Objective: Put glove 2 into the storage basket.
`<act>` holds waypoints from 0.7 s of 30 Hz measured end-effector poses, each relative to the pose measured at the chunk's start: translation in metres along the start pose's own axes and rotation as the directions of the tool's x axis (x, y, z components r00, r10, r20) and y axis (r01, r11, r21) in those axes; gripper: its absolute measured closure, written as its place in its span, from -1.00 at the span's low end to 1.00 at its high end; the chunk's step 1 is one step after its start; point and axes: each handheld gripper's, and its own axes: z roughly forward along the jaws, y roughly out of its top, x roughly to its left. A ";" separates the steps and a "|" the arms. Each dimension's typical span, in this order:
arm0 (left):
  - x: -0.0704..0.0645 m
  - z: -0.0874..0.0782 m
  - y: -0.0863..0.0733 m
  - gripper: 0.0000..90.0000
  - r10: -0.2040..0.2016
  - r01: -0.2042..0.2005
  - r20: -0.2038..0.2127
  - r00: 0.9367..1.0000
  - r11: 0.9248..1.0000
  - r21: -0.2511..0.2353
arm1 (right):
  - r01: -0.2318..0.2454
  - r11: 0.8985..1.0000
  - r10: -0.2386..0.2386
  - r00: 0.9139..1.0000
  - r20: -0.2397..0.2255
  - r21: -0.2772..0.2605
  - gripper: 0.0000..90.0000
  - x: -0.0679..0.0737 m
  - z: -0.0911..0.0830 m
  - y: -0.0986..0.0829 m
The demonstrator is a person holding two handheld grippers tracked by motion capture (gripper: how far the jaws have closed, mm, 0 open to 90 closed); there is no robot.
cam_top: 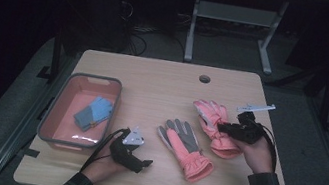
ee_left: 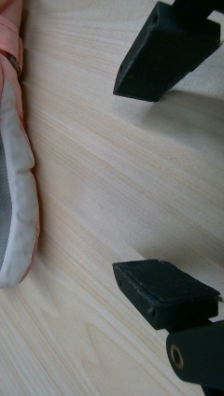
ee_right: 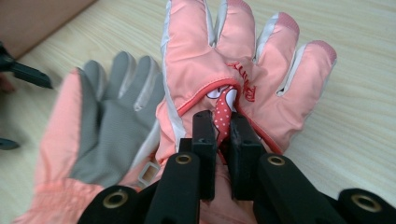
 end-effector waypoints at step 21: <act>-0.001 0.000 0.000 -0.72 -0.011 0.011 0.004 1.000 1.000 -0.001 | 0.096 0.995 -0.096 0.987 -0.127 -0.008 0.84 0.084 -0.014 0.009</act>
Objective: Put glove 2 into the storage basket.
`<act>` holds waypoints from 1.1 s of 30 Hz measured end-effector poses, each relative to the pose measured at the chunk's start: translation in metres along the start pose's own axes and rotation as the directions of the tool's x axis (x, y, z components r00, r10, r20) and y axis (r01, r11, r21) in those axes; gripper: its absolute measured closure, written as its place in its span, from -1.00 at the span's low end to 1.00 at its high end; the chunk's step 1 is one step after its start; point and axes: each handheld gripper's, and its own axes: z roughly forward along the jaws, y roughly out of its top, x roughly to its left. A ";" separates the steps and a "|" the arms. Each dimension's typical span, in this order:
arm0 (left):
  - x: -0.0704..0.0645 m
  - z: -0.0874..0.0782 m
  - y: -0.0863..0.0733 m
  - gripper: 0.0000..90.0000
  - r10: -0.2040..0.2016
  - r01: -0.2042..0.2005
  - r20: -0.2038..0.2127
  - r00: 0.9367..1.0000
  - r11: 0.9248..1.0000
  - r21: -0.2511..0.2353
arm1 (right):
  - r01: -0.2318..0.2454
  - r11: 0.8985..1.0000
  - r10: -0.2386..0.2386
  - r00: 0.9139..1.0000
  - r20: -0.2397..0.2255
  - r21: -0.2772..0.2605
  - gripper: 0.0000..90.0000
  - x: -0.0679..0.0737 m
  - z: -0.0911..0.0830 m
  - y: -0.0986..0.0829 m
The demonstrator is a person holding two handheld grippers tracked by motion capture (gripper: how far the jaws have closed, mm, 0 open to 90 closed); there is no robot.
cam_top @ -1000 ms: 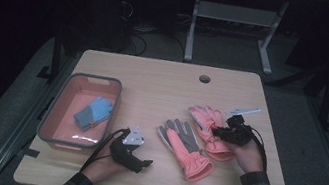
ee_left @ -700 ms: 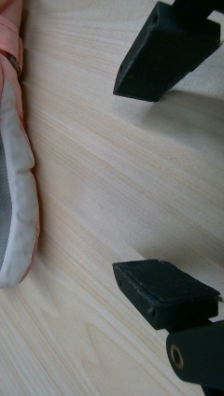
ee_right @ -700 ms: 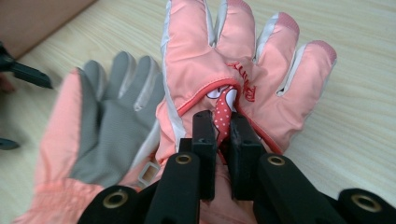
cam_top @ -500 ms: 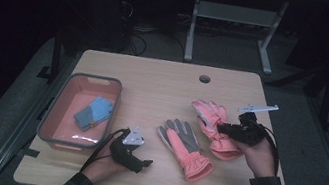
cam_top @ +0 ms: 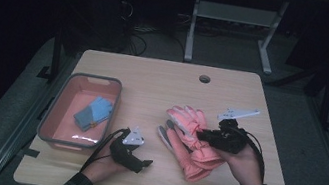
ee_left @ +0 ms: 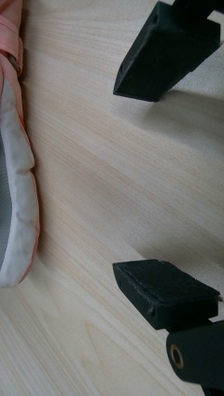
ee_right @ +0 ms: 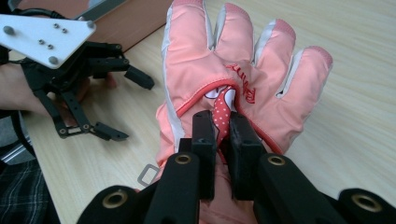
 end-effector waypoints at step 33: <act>0.000 0.000 0.000 -0.71 0.003 -0.003 -0.004 1.000 1.000 -0.002 | 0.029 0.997 -0.029 1.000 0.003 0.071 0.13 0.002 0.035 -0.007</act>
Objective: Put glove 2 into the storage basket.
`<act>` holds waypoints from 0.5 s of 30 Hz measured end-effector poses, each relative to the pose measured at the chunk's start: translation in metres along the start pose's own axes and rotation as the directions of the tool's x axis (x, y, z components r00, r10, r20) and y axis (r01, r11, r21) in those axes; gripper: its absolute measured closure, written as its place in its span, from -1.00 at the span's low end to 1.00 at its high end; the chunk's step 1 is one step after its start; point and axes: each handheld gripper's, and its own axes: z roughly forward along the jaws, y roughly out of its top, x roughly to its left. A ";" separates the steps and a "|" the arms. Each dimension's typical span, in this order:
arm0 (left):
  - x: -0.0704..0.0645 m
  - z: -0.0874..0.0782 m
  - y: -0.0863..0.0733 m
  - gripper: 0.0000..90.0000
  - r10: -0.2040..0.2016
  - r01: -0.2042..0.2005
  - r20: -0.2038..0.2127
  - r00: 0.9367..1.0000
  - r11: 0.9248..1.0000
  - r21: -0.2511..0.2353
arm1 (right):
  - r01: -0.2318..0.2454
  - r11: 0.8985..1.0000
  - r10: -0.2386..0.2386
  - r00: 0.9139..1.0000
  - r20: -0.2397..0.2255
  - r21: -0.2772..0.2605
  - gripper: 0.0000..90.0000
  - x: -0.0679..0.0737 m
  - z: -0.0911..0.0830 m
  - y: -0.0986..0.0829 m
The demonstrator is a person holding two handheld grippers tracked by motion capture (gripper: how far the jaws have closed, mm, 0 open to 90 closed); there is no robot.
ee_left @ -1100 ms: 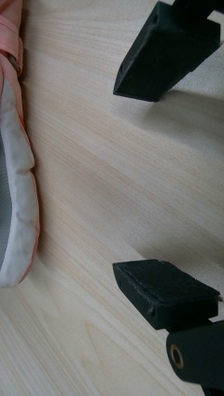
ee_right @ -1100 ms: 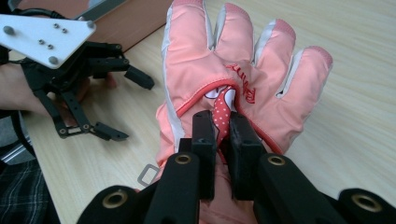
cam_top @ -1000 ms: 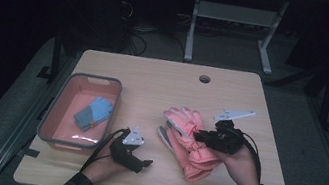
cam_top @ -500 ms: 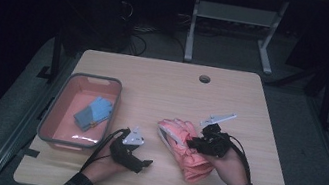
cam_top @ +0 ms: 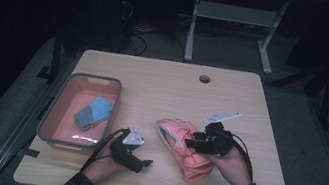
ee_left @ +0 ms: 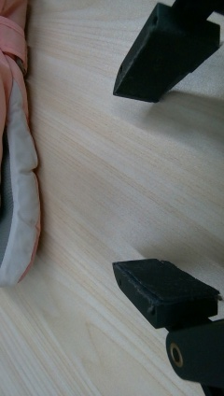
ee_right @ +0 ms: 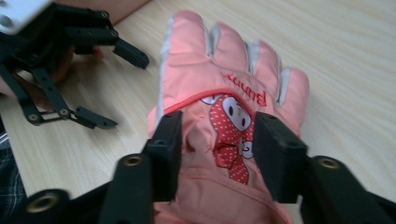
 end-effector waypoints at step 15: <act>-0.002 -0.009 0.025 0.51 -0.056 0.056 0.041 0.998 0.998 0.004 | 0.016 0.999 -0.013 0.997 0.076 -0.040 0.92 -0.037 -0.024 -0.009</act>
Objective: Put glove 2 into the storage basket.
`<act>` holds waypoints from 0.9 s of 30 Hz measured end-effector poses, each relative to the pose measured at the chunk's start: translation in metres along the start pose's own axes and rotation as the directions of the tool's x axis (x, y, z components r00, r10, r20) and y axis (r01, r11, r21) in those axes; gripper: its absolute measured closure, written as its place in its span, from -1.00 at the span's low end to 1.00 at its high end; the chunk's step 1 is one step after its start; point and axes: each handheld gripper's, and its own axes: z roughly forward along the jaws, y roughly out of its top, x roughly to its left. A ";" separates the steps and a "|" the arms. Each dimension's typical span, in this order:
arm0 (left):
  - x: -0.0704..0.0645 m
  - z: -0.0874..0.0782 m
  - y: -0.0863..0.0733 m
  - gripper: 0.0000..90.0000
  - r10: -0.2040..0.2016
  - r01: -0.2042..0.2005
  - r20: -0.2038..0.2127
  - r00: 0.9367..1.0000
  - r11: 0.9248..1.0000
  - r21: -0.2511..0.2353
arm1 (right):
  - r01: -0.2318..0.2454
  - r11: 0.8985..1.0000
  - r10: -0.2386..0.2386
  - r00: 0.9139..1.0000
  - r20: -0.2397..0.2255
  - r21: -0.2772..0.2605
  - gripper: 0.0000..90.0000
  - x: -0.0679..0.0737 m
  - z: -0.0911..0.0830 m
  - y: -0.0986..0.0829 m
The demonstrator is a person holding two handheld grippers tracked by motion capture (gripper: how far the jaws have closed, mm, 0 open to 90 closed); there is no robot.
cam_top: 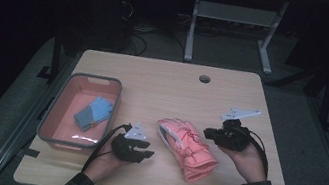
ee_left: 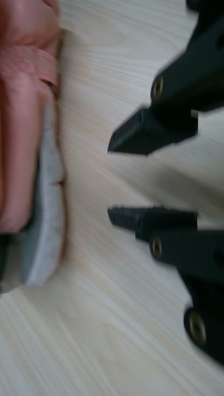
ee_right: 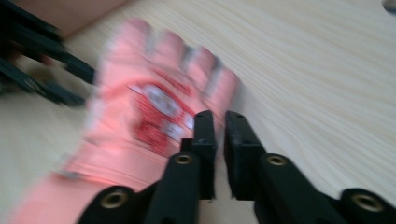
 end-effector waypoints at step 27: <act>0.020 0.050 0.037 0.99 -0.036 0.037 -0.032 0.999 0.999 0.034 | 0.015 0.995 0.001 0.988 -0.153 0.101 1.00 0.001 0.034 -0.056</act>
